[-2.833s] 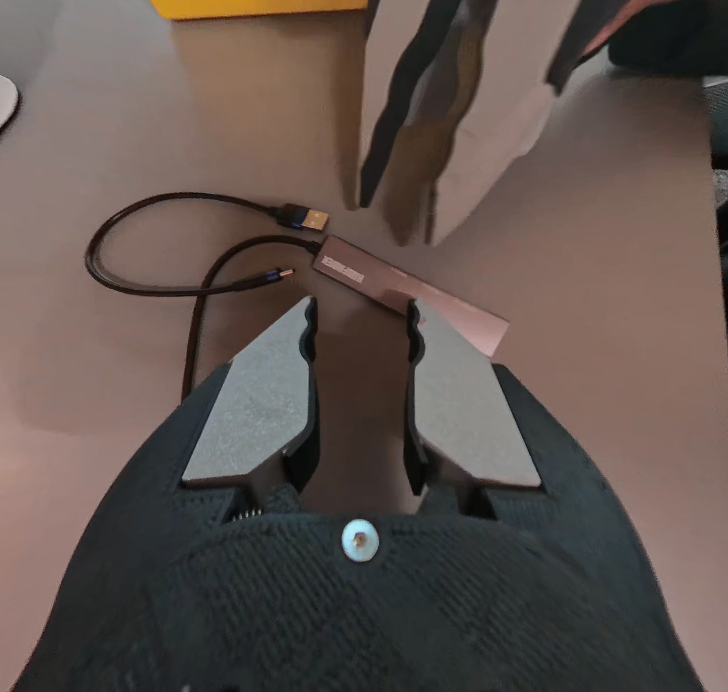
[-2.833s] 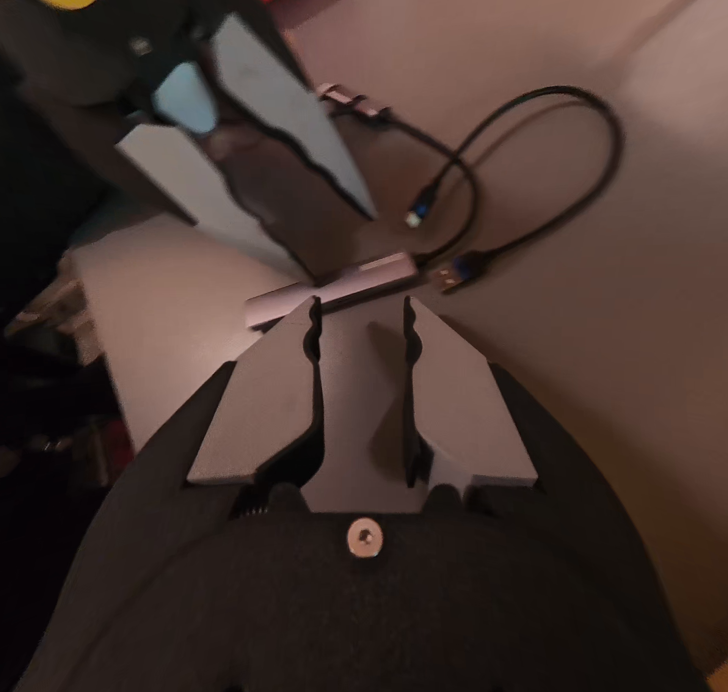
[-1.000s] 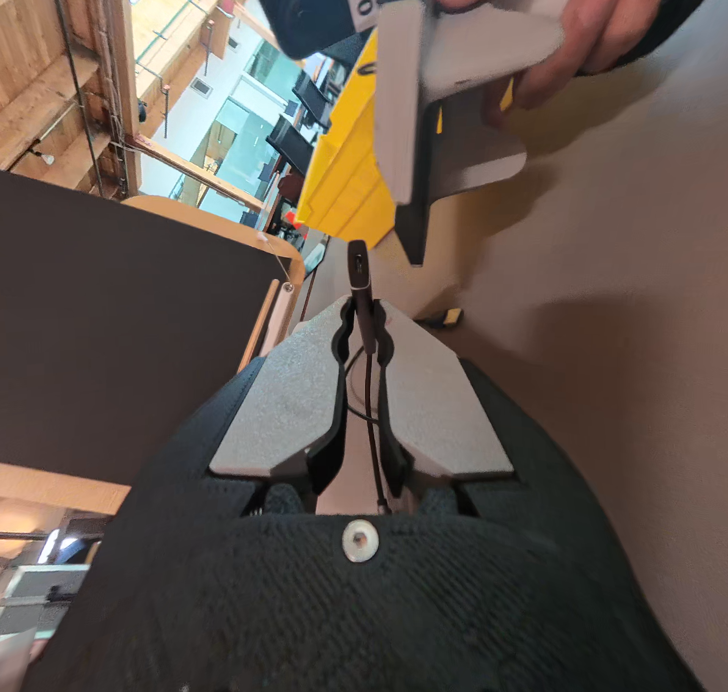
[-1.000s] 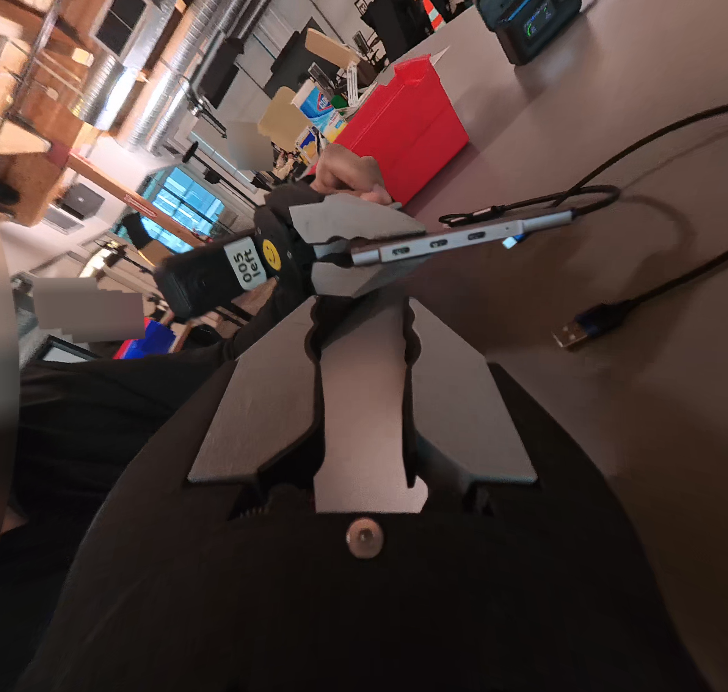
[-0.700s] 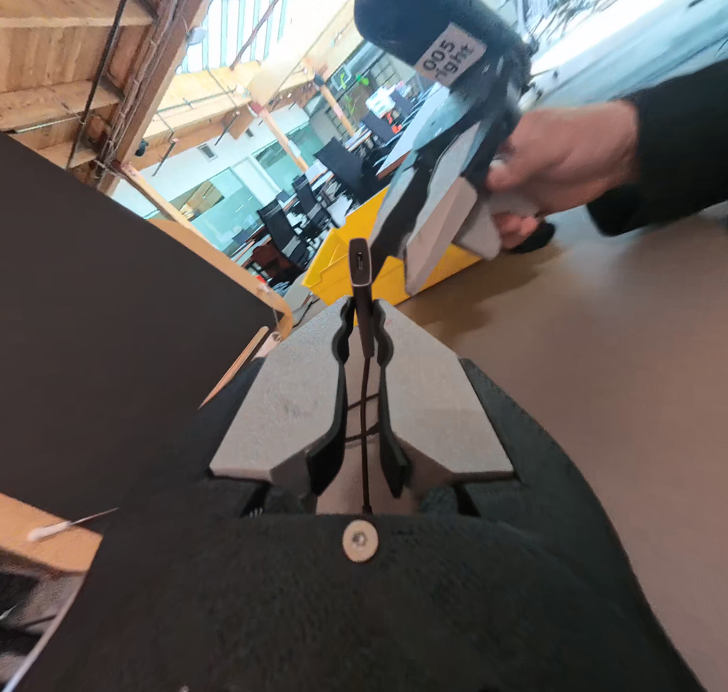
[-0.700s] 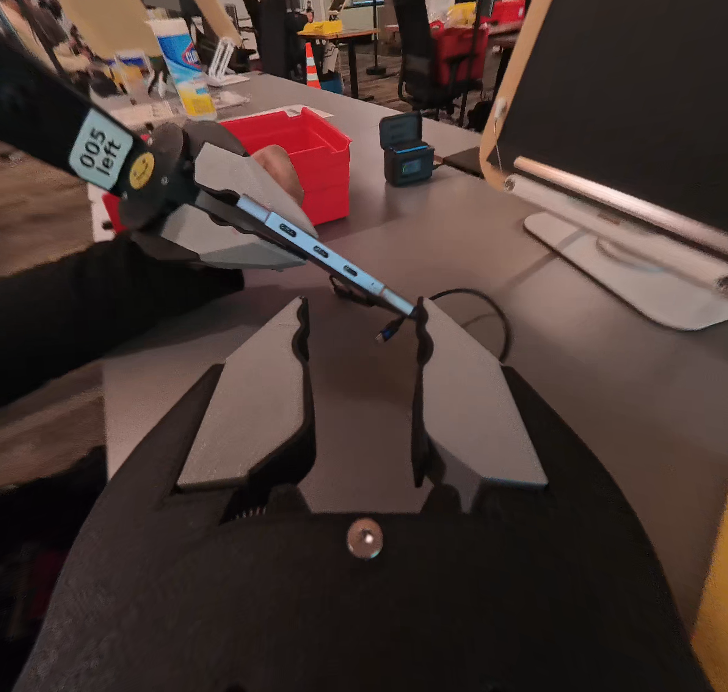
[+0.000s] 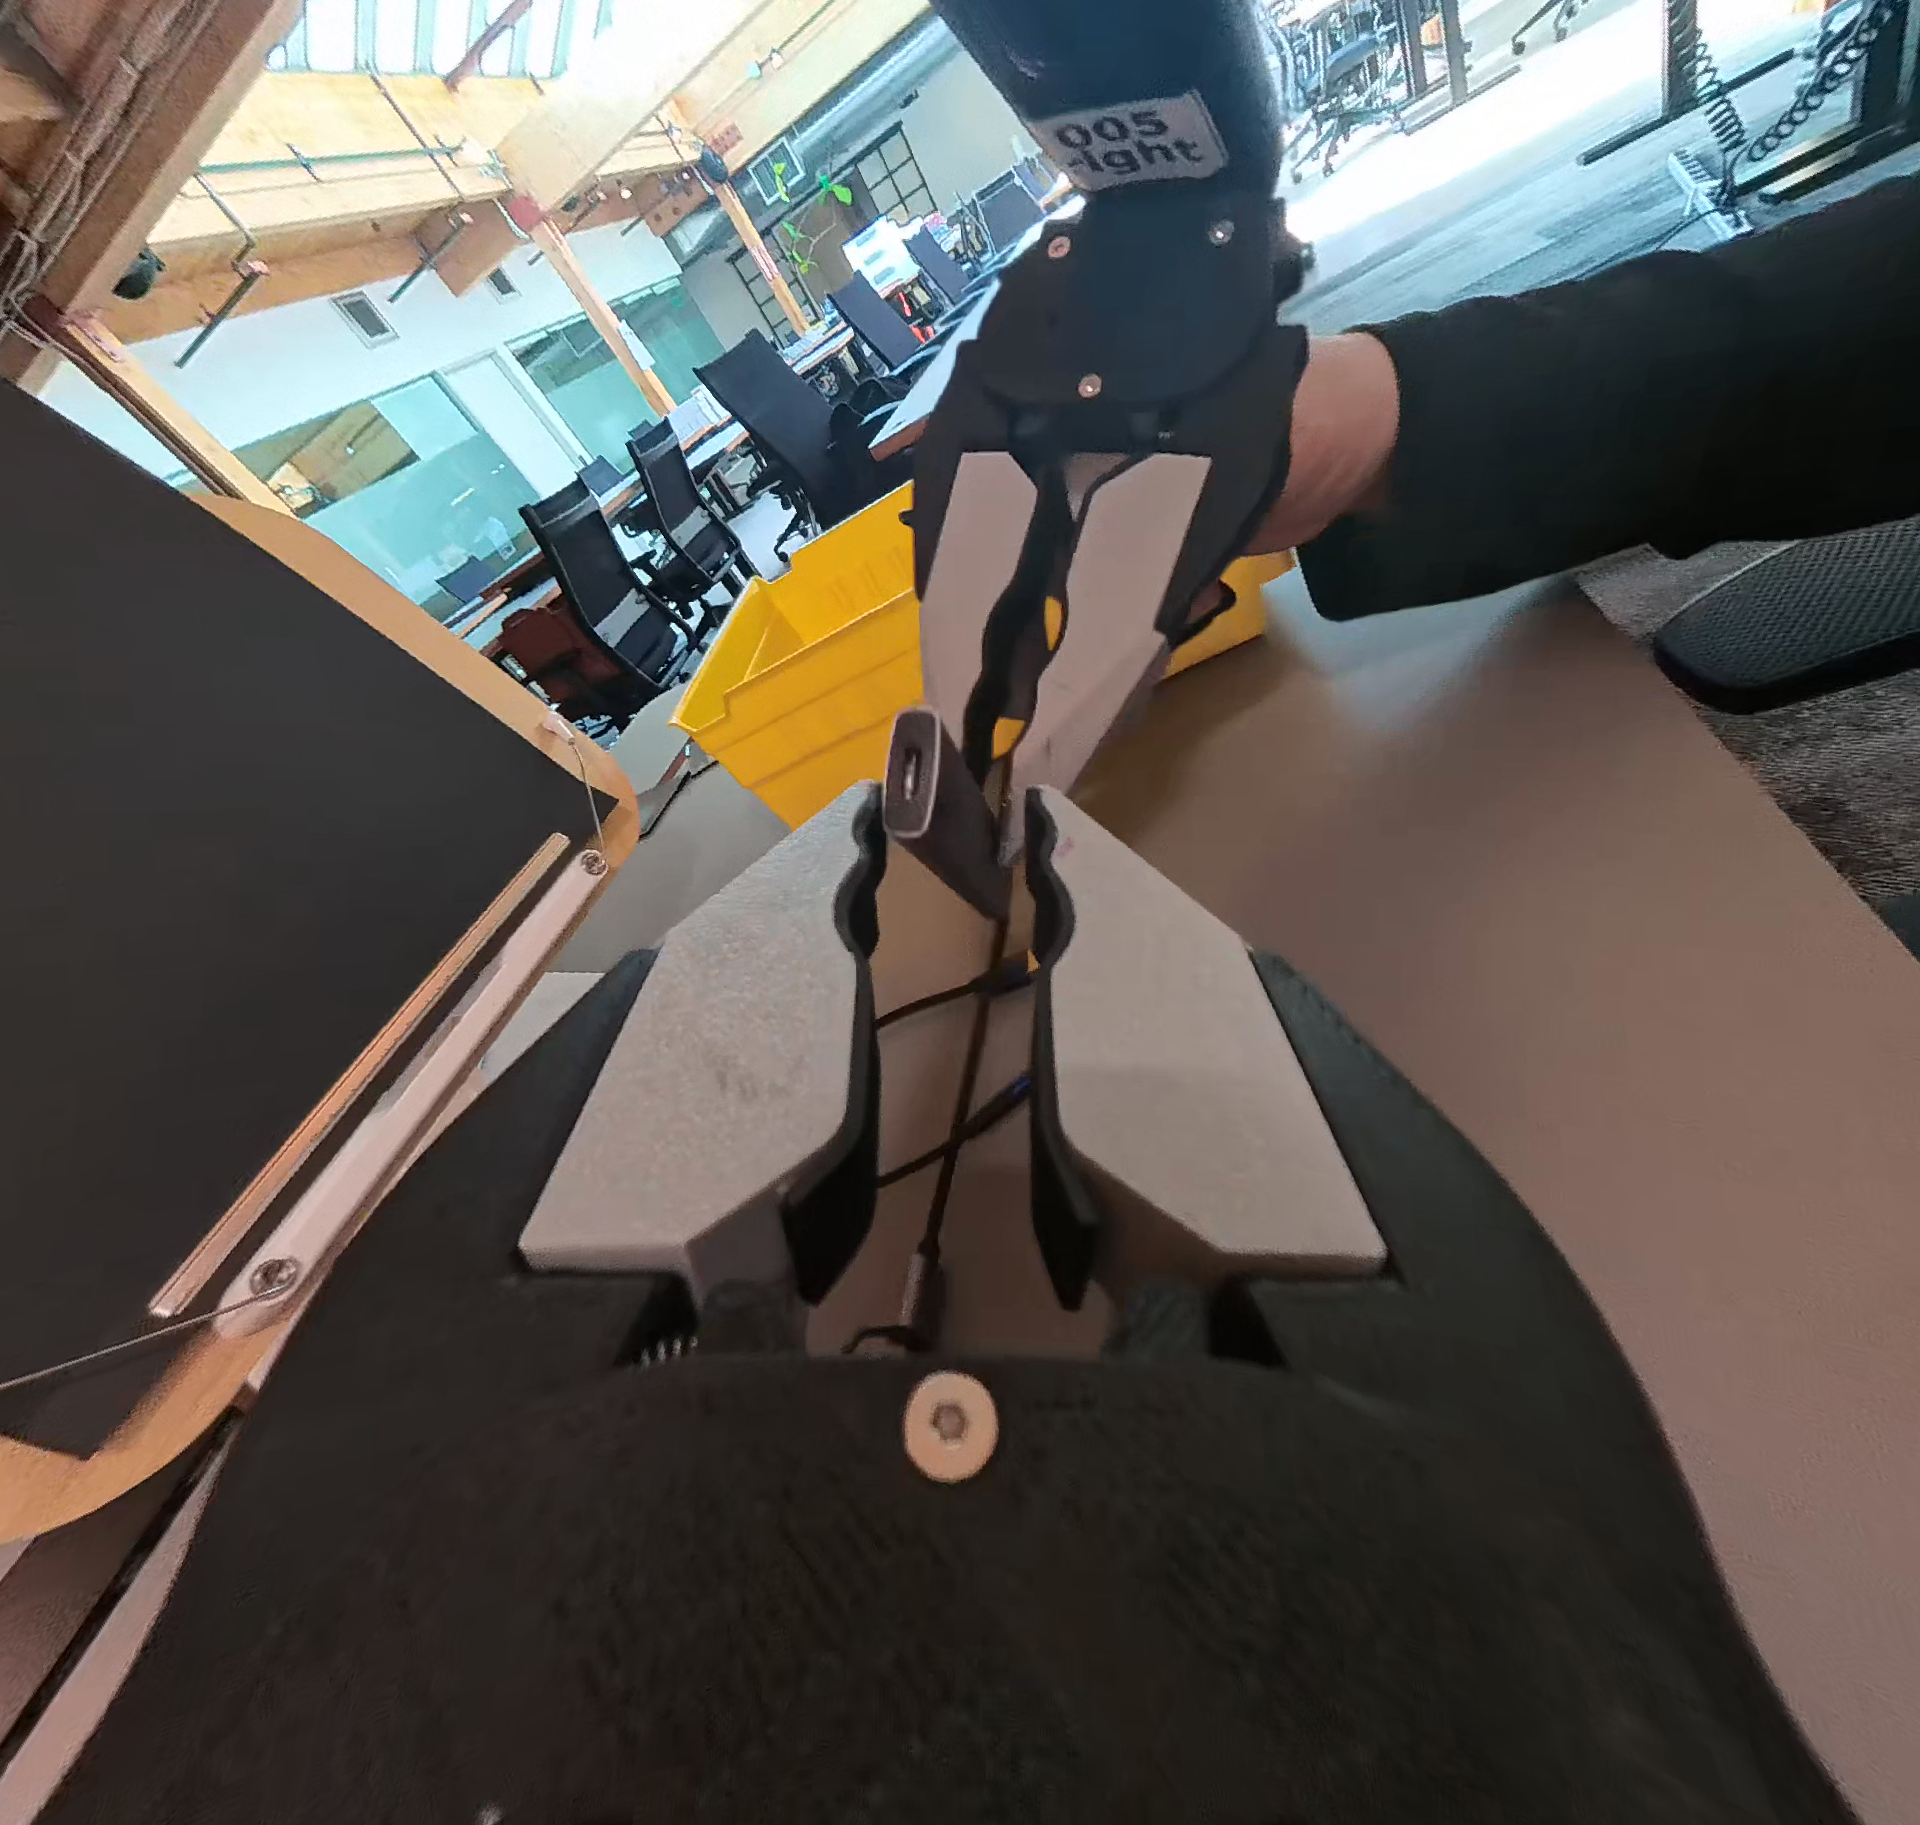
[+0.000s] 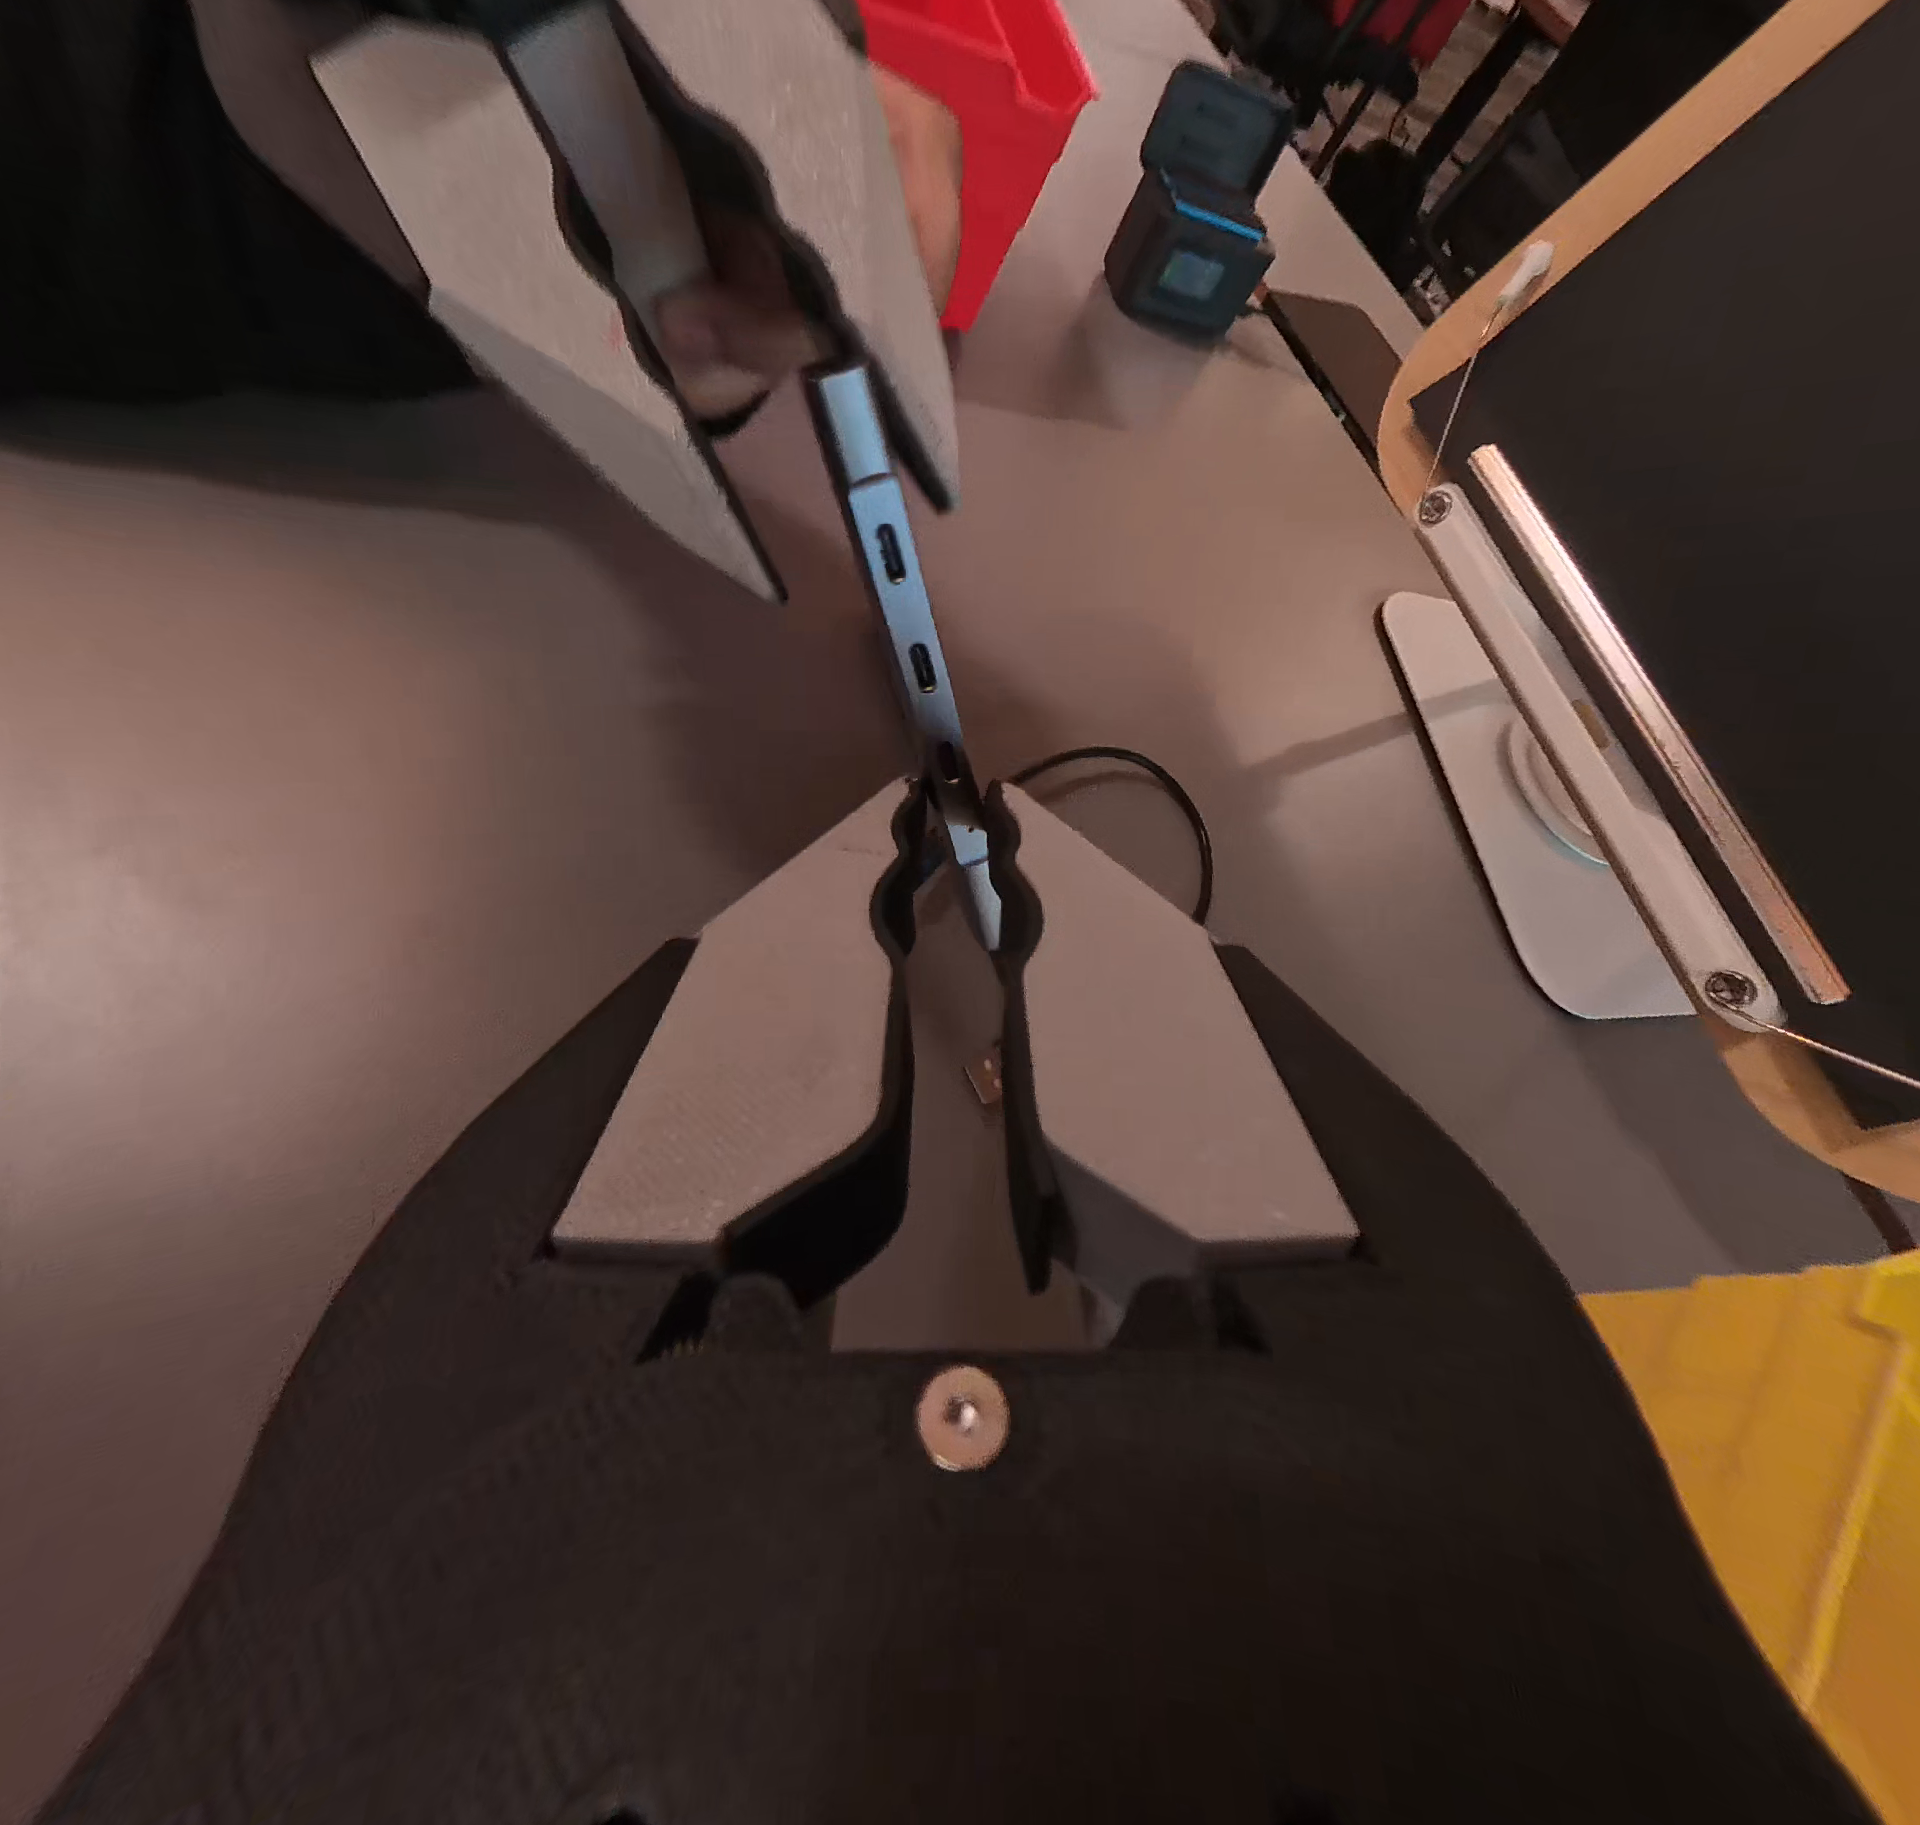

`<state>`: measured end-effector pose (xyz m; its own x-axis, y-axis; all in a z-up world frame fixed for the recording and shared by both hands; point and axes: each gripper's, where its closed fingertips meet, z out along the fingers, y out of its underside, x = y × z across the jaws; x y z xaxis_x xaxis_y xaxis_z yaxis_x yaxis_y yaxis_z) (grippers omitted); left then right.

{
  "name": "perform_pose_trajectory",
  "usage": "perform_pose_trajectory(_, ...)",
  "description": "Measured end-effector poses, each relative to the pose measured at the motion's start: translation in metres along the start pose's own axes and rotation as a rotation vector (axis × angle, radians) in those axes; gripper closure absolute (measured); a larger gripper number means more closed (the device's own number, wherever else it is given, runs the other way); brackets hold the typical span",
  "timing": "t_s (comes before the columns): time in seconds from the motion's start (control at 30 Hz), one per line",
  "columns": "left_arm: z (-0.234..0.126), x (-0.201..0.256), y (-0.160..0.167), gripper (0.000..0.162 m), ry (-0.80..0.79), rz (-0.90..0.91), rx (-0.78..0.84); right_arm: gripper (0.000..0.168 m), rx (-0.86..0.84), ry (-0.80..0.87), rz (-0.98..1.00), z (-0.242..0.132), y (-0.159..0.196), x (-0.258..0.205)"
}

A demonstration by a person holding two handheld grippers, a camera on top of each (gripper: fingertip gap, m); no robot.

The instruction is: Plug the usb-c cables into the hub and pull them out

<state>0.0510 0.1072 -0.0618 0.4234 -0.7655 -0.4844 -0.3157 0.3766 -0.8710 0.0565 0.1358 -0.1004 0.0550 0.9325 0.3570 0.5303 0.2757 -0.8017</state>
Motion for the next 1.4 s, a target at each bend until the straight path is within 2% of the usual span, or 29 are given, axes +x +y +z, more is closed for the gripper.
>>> perform_pose_trajectory(0.2,0.011,0.014,0.032,0.136,0.035,0.088,-0.193,0.161,-0.060,0.003,-0.075,0.008,0.009,-0.009)
perform_pose_trajectory(0.23,0.013,0.014,0.035,0.141,0.033,0.110,-0.210,0.161,-0.055,-0.002,-0.096,0.009,0.008,-0.012)
perform_pose_trajectory(0.27,0.015,0.013,0.035,0.150,0.024,0.131,-0.207,0.161,-0.044,-0.011,-0.110,0.010,0.006,-0.015)
perform_pose_trajectory(0.33,0.015,0.015,0.031,0.154,0.042,0.140,-0.187,0.160,-0.021,0.005,-0.118,0.010,0.003,-0.014)
perform_pose_trajectory(0.53,0.007,0.011,0.023,0.154,0.039,0.132,-0.159,0.160,0.019,-0.021,-0.045,0.005,-0.002,-0.010)
perform_pose_trajectory(0.83,0.007,0.010,0.017,0.153,0.017,0.117,-0.113,0.162,0.010,-0.003,-0.124,0.005,-0.005,-0.013)
perform_pose_trajectory(0.97,0.010,0.015,0.025,0.155,0.041,0.131,-0.154,0.162,-0.017,-0.025,-0.130,0.011,-0.002,-0.017)
perform_pose_trajectory(1.03,0.008,0.012,0.032,0.154,0.040,0.144,-0.205,0.162,-0.028,-0.025,-0.085,0.013,0.000,-0.015)
perform_pose_trajectory(1.07,0.005,0.007,0.037,0.154,0.016,0.153,-0.236,0.167,-0.025,-0.029,-0.049,0.012,0.000,-0.012)
perform_pose_trajectory(1.2,-0.013,-0.015,0.042,0.154,-0.108,0.210,-0.264,0.165,0.003,0.005,0.154,0.005,0.001,0.015)
perform_pose_trajectory(1.3,-0.017,-0.005,0.036,0.155,-0.058,0.190,-0.238,0.153,-0.042,-0.011,0.354,0.012,0.011,0.033)
perform_pose_trajectory(1.4,-0.021,0.002,0.031,0.156,-0.068,0.218,-0.233,0.143,-0.112,-0.127,0.564,0.032,0.018,0.031)
